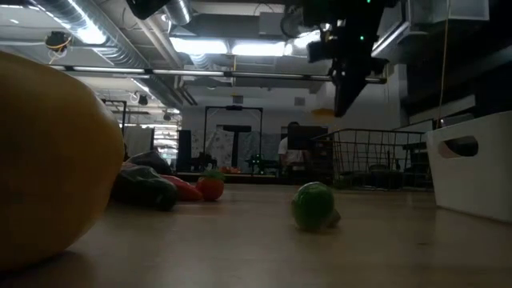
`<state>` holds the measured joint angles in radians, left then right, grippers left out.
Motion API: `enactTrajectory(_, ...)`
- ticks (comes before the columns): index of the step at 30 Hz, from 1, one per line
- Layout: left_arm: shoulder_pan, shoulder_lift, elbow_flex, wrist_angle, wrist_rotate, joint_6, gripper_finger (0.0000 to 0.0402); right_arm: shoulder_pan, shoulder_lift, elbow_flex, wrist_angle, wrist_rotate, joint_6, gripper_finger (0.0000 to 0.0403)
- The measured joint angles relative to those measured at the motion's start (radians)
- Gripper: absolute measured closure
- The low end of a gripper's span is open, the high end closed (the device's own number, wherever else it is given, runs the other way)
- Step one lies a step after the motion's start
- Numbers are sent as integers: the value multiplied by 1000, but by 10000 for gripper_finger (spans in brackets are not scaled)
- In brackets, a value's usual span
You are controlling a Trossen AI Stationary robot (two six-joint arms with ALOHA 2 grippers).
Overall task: Sort produce into baskets
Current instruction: Put the yellow corn into the black wire basket
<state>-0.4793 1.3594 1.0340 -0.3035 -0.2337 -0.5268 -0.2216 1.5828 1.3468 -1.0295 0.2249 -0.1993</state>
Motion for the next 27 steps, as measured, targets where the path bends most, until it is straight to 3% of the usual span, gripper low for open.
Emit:
enactTrajectory(14, 1, 0, 0, -2, -2, 1, 188, -417, -17, 0, -45, -7, -71, 365)
enactTrajectory(23, 1, 0, 0, -39, -3, -27, 188, -525, -17, 0, -45, -7, -70, 363)
enactTrajectory(27, 1, 0, 0, -39, -2, -136, 188, -534, -17, 0, -46, -7, -69, 330)
